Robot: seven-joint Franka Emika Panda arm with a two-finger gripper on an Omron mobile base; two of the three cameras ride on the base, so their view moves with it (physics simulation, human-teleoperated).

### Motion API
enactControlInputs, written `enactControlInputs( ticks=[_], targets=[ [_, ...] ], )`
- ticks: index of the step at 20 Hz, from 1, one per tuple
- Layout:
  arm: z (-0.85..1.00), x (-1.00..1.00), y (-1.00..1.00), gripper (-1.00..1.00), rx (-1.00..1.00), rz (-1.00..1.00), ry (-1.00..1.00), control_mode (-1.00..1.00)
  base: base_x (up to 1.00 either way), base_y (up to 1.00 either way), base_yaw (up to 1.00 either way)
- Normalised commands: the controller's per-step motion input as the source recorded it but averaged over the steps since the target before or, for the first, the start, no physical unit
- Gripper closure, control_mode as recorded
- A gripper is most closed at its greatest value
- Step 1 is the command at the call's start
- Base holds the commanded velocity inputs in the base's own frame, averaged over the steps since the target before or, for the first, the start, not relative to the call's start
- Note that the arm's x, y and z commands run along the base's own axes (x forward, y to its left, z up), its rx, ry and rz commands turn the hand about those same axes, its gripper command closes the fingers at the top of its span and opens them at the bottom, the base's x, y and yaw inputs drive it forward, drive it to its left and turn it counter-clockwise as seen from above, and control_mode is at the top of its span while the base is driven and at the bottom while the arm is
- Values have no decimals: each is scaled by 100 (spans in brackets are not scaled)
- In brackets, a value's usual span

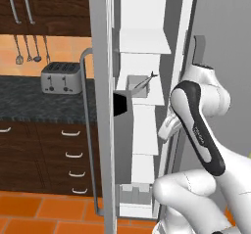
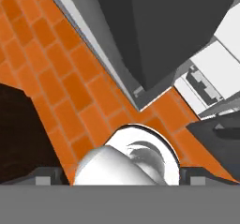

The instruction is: Take the meat container that has the fish and place it on the second highest rack of the freezer. Then take the vegetable container that has the mushroom and carrot and place it on the highest rack of the freezer.

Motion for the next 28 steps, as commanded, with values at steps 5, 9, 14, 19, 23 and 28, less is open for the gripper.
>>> enactControlInputs(
  ticks=[5,9,14,19,23,28],
  targets=[
    [14,-93,0,-100,-14,-23,-44,-100,0,0,0],
    [19,-65,2,-100,-4,-17,-27,-100,0,0,0],
    [0,-3,-2,-100,1,0,-1,100,0,-1,0],
    [0,0,0,-100,0,0,0,100,-10,-6,41],
    [0,0,0,-100,0,0,0,100,-43,0,73],
    [0,0,0,-100,0,0,0,100,-99,0,51]
  ],
)
